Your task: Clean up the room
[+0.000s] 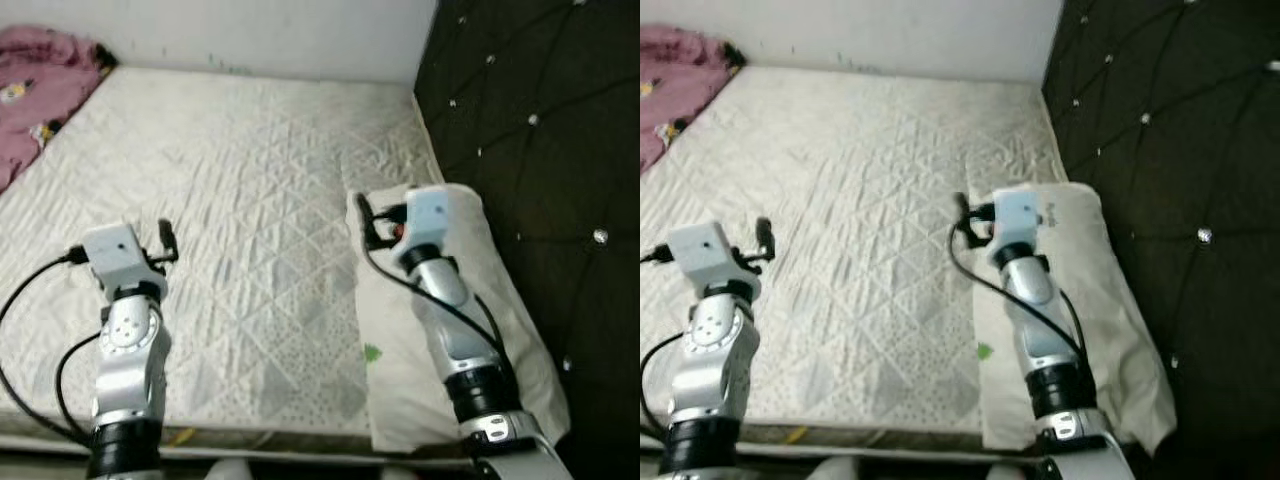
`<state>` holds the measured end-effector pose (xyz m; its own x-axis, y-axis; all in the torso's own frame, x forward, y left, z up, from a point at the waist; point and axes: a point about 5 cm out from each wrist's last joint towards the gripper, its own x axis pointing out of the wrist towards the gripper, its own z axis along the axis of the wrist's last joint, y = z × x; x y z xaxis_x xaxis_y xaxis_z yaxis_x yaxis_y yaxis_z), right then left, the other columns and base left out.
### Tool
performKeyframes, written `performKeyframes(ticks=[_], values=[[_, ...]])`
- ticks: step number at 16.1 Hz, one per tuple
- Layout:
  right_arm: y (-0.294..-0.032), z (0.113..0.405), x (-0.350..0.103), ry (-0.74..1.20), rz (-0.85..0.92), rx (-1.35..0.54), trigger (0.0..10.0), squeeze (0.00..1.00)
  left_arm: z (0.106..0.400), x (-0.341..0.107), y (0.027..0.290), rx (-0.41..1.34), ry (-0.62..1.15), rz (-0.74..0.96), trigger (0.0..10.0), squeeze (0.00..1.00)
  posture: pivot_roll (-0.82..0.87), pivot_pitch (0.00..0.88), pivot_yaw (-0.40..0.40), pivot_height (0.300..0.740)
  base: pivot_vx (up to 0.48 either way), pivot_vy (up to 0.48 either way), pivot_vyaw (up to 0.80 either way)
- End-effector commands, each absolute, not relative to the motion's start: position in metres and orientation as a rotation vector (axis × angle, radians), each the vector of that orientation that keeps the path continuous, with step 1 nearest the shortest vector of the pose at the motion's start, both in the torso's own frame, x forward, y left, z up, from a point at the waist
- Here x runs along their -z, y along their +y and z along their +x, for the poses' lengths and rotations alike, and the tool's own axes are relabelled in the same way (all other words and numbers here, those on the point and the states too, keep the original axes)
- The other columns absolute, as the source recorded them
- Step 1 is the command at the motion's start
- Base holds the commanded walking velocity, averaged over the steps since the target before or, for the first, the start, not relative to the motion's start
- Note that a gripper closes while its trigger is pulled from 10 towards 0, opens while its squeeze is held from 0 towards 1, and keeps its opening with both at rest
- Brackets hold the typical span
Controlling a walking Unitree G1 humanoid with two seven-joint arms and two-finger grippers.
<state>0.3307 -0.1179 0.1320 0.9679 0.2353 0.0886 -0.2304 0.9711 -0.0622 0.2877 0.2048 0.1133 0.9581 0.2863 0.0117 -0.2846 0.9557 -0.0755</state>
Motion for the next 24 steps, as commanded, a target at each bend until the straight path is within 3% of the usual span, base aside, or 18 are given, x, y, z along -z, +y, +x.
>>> performKeyframes(ticks=[1, 15, 18, 24], values=[[-0.1193, 0.3300, -0.1370, -0.128, -0.065, -0.245, 10.0, 0.00, 0.2893, -0.1146, 0.2013, -0.261, -0.031, -0.081, 10.0, 0.00, -0.09, 0.000, -0.004, 0.740, 0.000, 0.480, 0.00], [-0.1147, 0.3298, -0.1308, -0.061, 0.002, -0.239, 10.0, 0.00, 0.2903, -0.1149, 0.1982, -0.244, -0.032, -0.095, 10.0, 0.00, -0.08, 0.000, -0.012, 0.740, 0.000, 0.480, 0.00], [-0.1144, 0.3303, -0.1295, -0.054, 0.003, -0.239, 10.0, 0.00, 0.2908, -0.1146, 0.1984, -0.243, -0.029, -0.091, 10.0, 0.00, -0.08, 0.000, -0.010, 0.740, 0.000, 0.480, -0.73], [-0.1114, 0.3298, -0.1305, -0.064, 0.009, -0.277, 10.0, 0.00, 0.2922, -0.1155, 0.1958, -0.232, -0.034, -0.084, 10.0, 0.00, -0.08, 0.000, -0.011, 0.740, 0.000, 0.480, 0.00]])
